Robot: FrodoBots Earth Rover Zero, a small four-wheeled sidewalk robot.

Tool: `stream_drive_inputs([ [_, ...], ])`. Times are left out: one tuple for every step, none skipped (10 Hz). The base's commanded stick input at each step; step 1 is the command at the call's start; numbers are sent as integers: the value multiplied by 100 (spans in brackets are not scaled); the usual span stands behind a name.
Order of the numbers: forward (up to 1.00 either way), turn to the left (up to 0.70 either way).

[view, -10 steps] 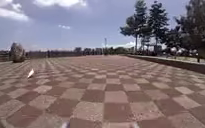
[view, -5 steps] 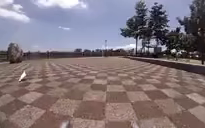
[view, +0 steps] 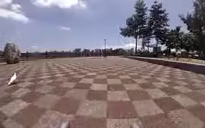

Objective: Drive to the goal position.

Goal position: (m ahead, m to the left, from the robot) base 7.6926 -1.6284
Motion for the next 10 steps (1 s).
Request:
stream_drive_inputs([
  [70,0],
  [70,0],
  [70,0],
  [70,0],
  [70,0],
  [70,0],
  [70,0],
  [70,0],
  [70,0],
  [70,0],
])
